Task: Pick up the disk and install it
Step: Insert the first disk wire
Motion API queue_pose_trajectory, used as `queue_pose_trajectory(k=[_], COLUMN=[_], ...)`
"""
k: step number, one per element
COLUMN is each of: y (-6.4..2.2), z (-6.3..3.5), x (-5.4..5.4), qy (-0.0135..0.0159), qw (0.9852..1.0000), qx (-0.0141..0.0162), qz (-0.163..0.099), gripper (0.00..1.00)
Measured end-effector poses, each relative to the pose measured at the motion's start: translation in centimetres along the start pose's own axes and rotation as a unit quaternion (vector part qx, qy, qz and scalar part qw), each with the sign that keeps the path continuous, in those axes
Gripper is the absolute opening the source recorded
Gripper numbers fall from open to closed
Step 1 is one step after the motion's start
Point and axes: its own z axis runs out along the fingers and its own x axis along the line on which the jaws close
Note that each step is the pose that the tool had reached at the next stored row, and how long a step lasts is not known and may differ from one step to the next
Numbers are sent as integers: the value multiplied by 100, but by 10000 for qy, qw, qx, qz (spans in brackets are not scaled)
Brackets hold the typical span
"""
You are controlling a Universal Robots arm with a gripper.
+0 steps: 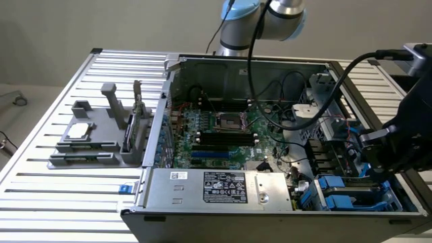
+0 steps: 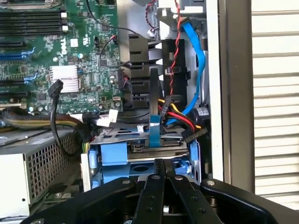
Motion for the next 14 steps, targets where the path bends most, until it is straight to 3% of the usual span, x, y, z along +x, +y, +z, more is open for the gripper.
queue_pose_trajectory(k=[5,7,8,10,12,13,14], y=[0,0,0,0,0,0,0], z=[1,0,0,0,1,1,1], x=[0,0,0,0,0,0,0], qy=[-10,-14,-16,-20,-25,-27,-29], qw=[9990,9980,9974,9958,9940,9930,9919], qx=[28,41,46,58,69,75,81], qz=[457,636,725,910,1088,1177,1267], gripper=[12,24,24,36,36,42,42])
